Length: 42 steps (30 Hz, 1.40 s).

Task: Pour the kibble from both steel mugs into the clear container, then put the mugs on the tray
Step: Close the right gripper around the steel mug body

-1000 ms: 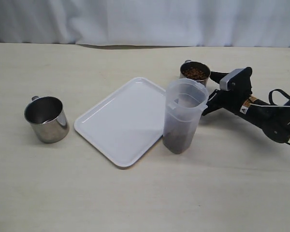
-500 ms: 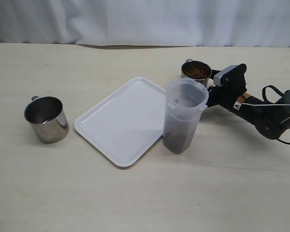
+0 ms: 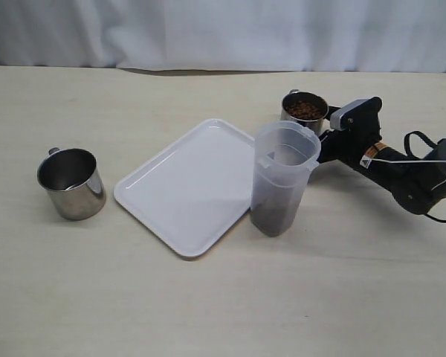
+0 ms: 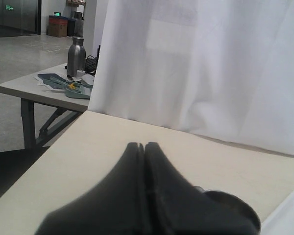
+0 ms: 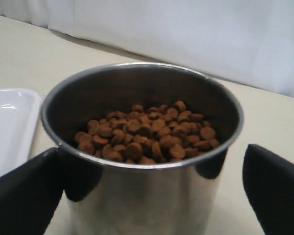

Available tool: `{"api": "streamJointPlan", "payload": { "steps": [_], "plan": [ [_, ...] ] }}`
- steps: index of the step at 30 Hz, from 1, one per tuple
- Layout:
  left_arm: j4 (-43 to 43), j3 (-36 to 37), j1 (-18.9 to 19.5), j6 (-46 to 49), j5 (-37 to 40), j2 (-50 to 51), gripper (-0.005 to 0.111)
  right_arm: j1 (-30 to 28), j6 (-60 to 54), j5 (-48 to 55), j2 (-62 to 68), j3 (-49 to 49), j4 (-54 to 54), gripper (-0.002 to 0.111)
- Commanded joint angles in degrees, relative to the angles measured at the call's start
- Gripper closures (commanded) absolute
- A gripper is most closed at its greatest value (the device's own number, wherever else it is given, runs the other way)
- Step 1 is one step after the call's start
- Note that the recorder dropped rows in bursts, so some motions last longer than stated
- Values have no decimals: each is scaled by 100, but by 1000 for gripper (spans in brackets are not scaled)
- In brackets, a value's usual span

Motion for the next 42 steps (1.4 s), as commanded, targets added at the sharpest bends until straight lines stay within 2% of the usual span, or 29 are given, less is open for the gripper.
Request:
{"api": "streamJointPlan", "payload": {
  "steps": [1,6,42],
  "plan": [
    [10,12,16,-15,-16,-14,107,-6,-12,-140,77,-33,364,25],
    [10,12,16,-15,-16,-14,107,-6,-12,-587,454,-213,250,25],
    [26,12,16,-15,-16,-14,107,-6,48,-587,582,-460,292,25]
  ]
}}
